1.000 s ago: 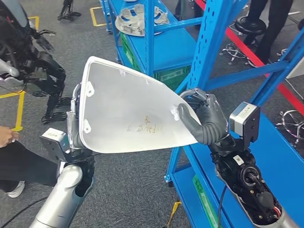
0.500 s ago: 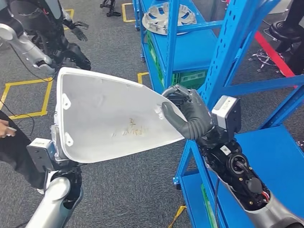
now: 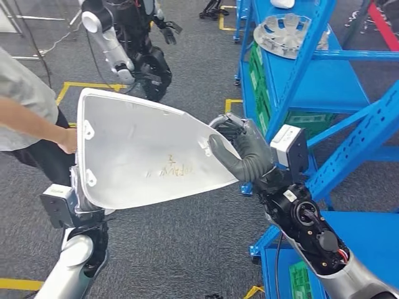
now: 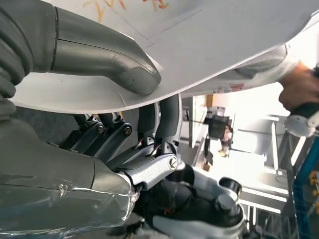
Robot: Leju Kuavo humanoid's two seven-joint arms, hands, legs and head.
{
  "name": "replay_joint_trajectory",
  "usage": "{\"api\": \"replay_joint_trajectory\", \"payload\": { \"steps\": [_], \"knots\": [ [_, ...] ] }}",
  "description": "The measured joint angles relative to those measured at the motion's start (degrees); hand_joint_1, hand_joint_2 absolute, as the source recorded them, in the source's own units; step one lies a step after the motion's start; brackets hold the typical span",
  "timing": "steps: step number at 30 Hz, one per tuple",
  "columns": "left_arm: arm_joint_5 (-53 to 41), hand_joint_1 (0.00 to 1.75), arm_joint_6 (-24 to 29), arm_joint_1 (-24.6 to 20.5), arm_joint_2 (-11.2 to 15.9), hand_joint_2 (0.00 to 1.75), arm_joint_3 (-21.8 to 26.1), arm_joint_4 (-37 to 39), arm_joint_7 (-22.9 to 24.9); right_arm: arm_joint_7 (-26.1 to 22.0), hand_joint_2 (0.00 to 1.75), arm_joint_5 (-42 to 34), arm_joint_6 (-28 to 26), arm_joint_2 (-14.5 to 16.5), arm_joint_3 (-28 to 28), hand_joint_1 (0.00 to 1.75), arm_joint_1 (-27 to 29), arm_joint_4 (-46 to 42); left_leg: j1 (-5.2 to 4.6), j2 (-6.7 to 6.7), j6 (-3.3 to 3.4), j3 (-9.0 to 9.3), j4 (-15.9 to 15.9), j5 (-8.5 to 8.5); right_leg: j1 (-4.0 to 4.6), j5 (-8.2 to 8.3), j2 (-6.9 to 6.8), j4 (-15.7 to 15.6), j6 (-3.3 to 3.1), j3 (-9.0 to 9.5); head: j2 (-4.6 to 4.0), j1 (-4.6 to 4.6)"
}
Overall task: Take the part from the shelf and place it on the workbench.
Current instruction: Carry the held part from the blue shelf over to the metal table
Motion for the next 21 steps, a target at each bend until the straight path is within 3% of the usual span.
{"api": "replay_joint_trajectory", "payload": {
  "steps": [2, 4, 6, 7, 9, 11, 13, 14, 15, 18, 20, 21],
  "knots": [
    [-0.19, 0.00, -0.04, -0.01, 0.06, 1.75, 0.00, -0.18, 0.01, -0.13, 1.75, 0.00, 0.18, 0.03, 0.14, 1.75, -0.12, 0.42, 0.03, -1.54, -0.24, 0.04, 0.16, -0.08, -0.14, 4.26, 2.60, -8.71, -0.49, 3.61, 0.00, 0.31],
    [-0.52, 0.00, -0.20, 0.03, 0.11, 1.75, 0.01, -0.34, 0.15, -0.39, 1.75, 0.00, 0.68, 0.11, 0.25, 1.75, -0.34, 0.86, 0.31, -2.84, -0.80, -0.50, 0.34, 0.08, -0.17, 5.42, 4.88, -13.08, -0.79, 5.66, 0.00, 0.46],
    [-0.84, 0.00, -0.34, 0.19, 0.21, 1.75, 0.04, -0.46, 0.37, -0.59, 1.75, -0.01, 1.33, 0.26, 0.33, 1.75, -0.69, 1.26, 0.57, -4.25, -1.59, -1.02, 0.26, 0.48, -0.05, 5.32, 4.28, -13.60, -0.96, 6.14, 0.00, 0.59],
    [-0.98, 0.00, -0.33, 0.28, 0.28, 1.75, 0.09, -0.58, 0.46, -0.63, 1.75, -0.02, 1.61, 0.31, 0.36, 1.75, -0.92, 1.44, 0.53, -4.17, -1.90, -1.13, 0.39, 0.40, -0.12, 5.47, 3.53, -13.88, -1.17, 6.35, 0.00, 0.61],
    [-1.23, 0.00, -0.18, 0.18, 0.45, 1.75, 0.23, -0.90, 0.63, -0.66, 1.75, -0.12, 2.10, 0.50, 0.41, 1.75, -1.39, 1.74, 0.11, -1.15, -2.45, -2.53, 3.30, -1.43, -0.33, 5.79, 1.87, -14.66, -1.78, 6.88, 0.00, -0.05],
    [-1.36, 0.00, -0.02, 0.06, 0.55, 1.75, 0.33, -1.19, 0.85, -0.63, 1.75, -0.35, 2.39, 0.69, 0.46, 1.75, -1.60, 2.02, 0.05, 2.66, -2.90, -6.39, 10.95, -5.22, -0.27, 5.87, 0.21, -14.93, -2.18, 6.99, 0.00, -0.92],
    [-1.42, 0.00, 0.02, 0.19, 0.67, 1.75, 0.36, -1.31, 1.06, -0.58, 1.75, -0.58, 2.61, 0.77, 0.57, 1.75, -1.64, 2.38, 0.33, 3.60, -3.33, -10.07, 17.90, -7.51, -0.18, 5.76, -1.57, -14.90, -2.26, 6.96, 0.00, -1.45],
    [-1.48, 0.00, 0.02, 0.27, 0.76, 1.75, 0.37, -1.33, 1.14, -0.56, 1.75, -0.66, 2.70, 0.81, 0.66, 1.75, -1.66, 2.59, 0.47, 3.75, -3.50, -10.38, 18.40, -7.12, -0.19, 5.69, -2.44, -14.88, -2.24, 6.97, 0.00, -1.73],
    [-1.56, 0.00, 0.02, 0.31, 0.87, 1.75, 0.39, -1.39, 1.24, -0.56, 1.75, -0.72, 2.78, 0.86, 0.75, 1.75, -1.69, 2.79, 0.59, 4.02, -3.63, -9.31, 16.31, -5.69, -0.23, 5.58, -3.26, -14.83, -2.15, 7.02, 0.00, -2.01],
    [-1.81, 0.00, -0.05, 0.26, 1.07, 1.75, 0.48, -1.89, 1.46, -0.66, 1.75, -0.79, 2.92, 1.08, 0.94, 1.75, -2.03, 3.31, 0.57, 6.54, -3.42, -2.46, 3.41, -0.68, -0.13, 5.01, -5.19, -14.50, -1.46, 7.25, 0.00, -2.53],
    [-1.88, 0.00, -0.22, 0.22, 1.17, 1.75, 0.52, -2.25, 1.55, -0.83, 1.75, -0.91, 3.03, 1.21, 1.02, 1.75, -2.38, 3.64, 0.24, 7.23, -2.64, -0.89, 0.32, -0.13, 0.18, 4.60, -6.07, -14.38, -0.78, 7.46, 0.00, -2.43],
    [-1.91, 0.00, -0.33, 0.24, 1.26, 1.75, 0.55, -2.36, 1.59, -0.91, 1.75, -1.02, 3.08, 1.26, 1.05, 1.75, -2.54, 3.79, 0.09, 6.59, -2.21, -0.94, 0.44, -0.09, 0.25, 4.46, -6.54, -14.41, -0.45, 7.64, 0.00, -2.30]
  ]
}}
